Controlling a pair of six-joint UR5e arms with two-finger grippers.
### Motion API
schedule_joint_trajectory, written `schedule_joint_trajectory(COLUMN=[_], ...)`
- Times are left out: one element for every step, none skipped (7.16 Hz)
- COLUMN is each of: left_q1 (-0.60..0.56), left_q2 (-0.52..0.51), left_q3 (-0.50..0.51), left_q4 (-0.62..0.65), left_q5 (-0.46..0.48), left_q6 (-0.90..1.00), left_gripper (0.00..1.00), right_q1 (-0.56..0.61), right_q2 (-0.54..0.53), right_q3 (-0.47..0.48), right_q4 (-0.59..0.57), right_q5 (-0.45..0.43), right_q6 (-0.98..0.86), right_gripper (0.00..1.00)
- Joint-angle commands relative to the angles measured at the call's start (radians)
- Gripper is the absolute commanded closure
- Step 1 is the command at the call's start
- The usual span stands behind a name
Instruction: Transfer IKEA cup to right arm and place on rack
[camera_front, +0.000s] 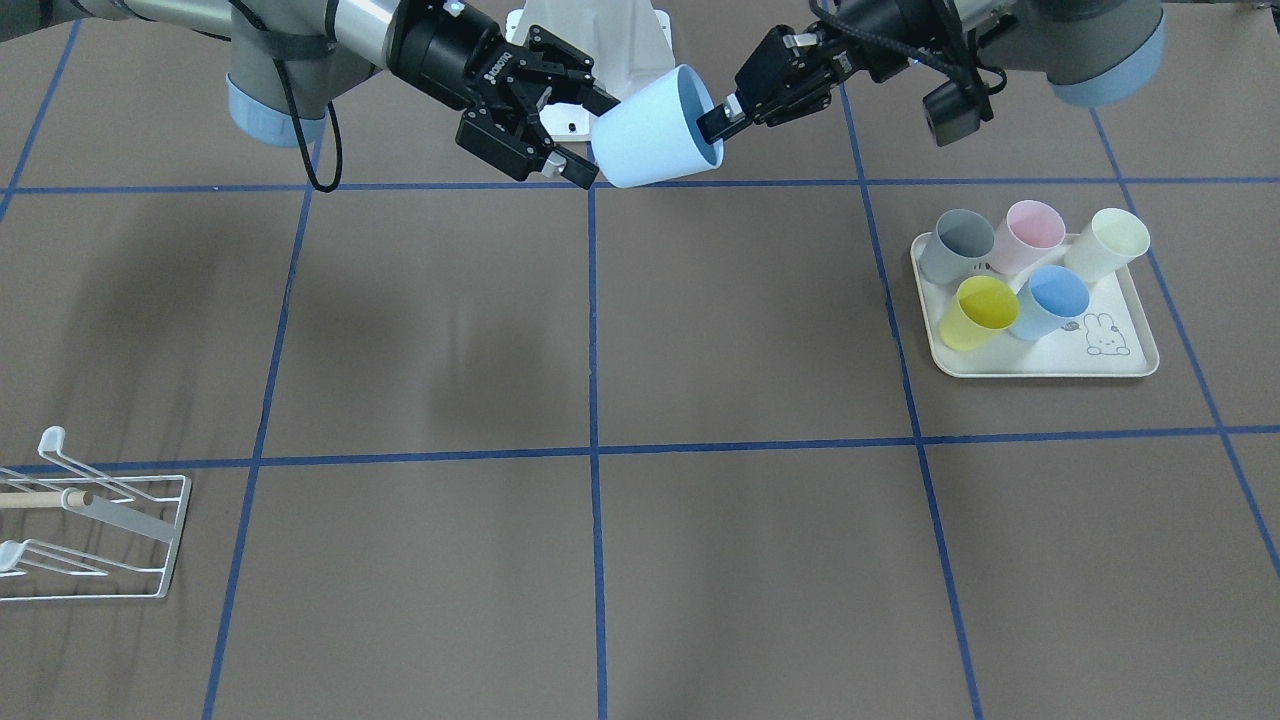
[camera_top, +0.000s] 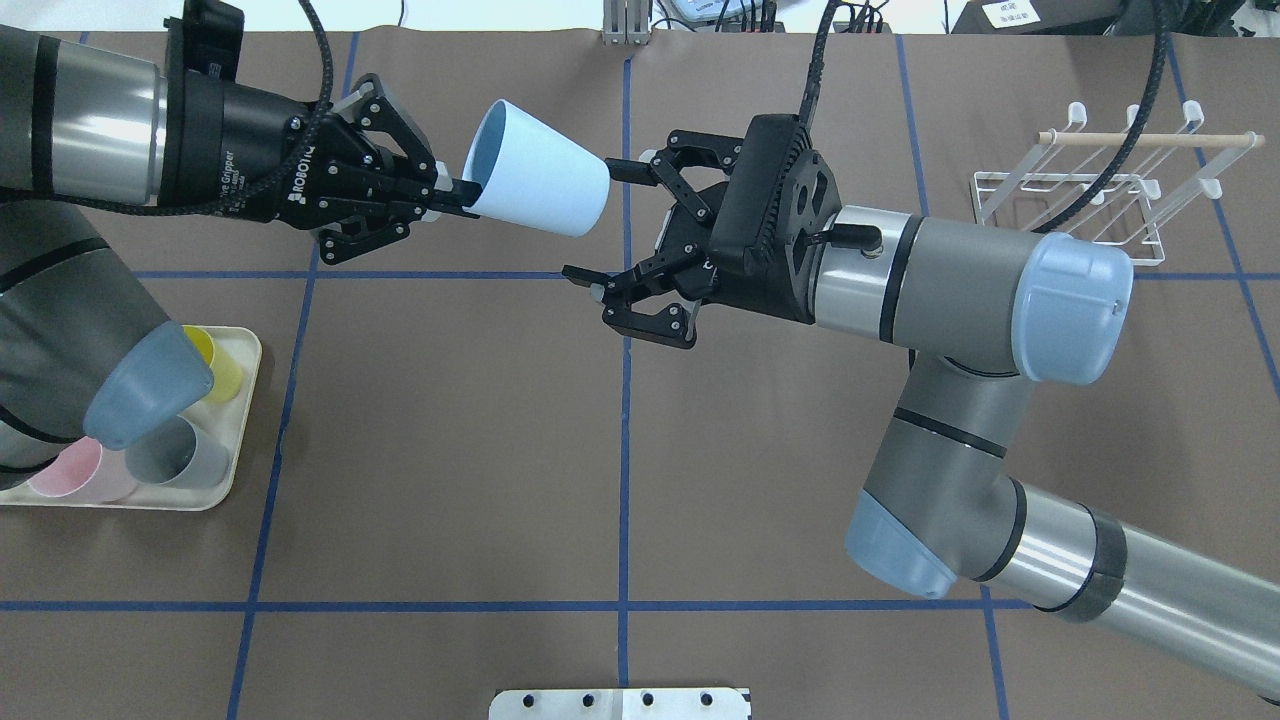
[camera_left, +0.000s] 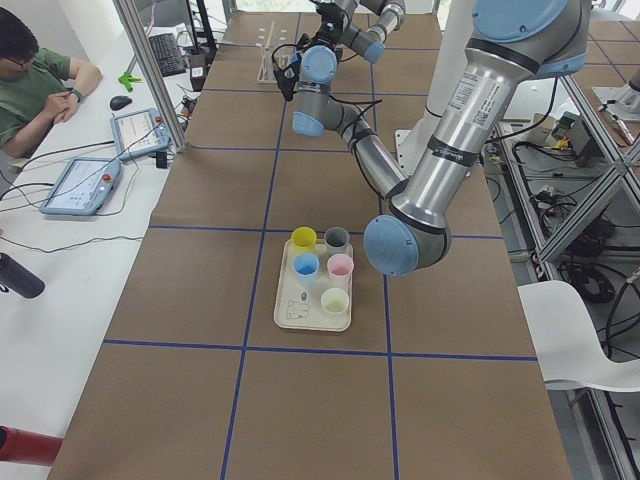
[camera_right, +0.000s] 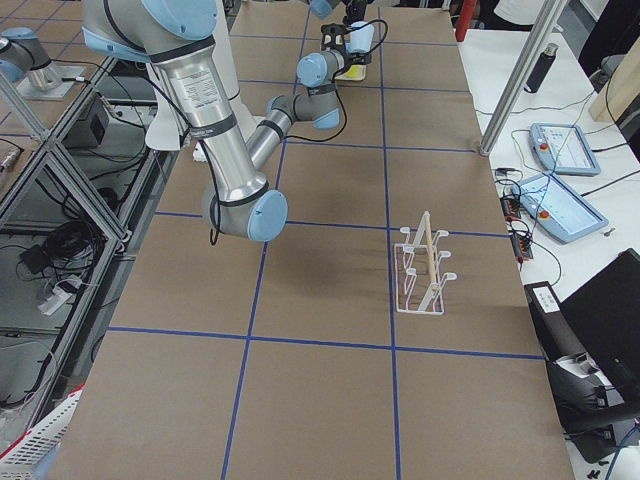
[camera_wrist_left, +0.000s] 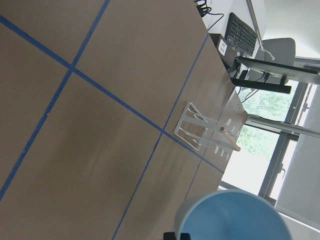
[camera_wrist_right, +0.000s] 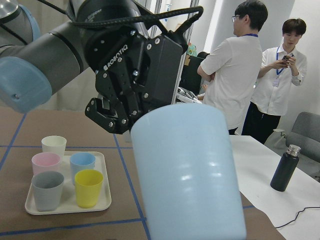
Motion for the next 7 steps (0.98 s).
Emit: schedule_joint_trajectory(left_q1=[0.001,0.002,0.002,0.002,0.007,0.008,0.008], left_q2=[0.000,0.000,-0.002,-0.002,-0.008,-0.012,-0.014], left_q3=[0.000,0.002,0.002,0.002,0.002,0.003,0.003], left_q4=[-0.001,-0.001,-0.001,-0.001,-0.001,-0.001,0.000], left_q5=[0.000,0.000,0.000,0.000,0.000,0.000,0.000], left_q6=[0.003,0.003,0.004,0.004,0.004,0.004,0.004], left_gripper=[1.00,1.00,1.00,1.00,1.00,1.00,1.00], right_q1=[0.000,0.000,0.000,0.002,0.002,0.002,0.002], right_q2=[0.000,0.000,0.000,0.000,0.000,0.000,0.000], right_q3=[-0.001,-0.001,-0.001,-0.001,-0.001,-0.001,-0.001], right_q4=[0.000,-0.001,-0.002,-0.002,-0.002,-0.002,-0.002], right_q5=[-0.004,-0.004,-0.003,-0.003,-0.003,-0.003,-0.003], right_q6=[-0.025,-0.060,-0.095,-0.103,-0.110,-0.114,-0.120], right_gripper=[0.10,0.10,0.10,0.10,0.10,0.10,0.10])
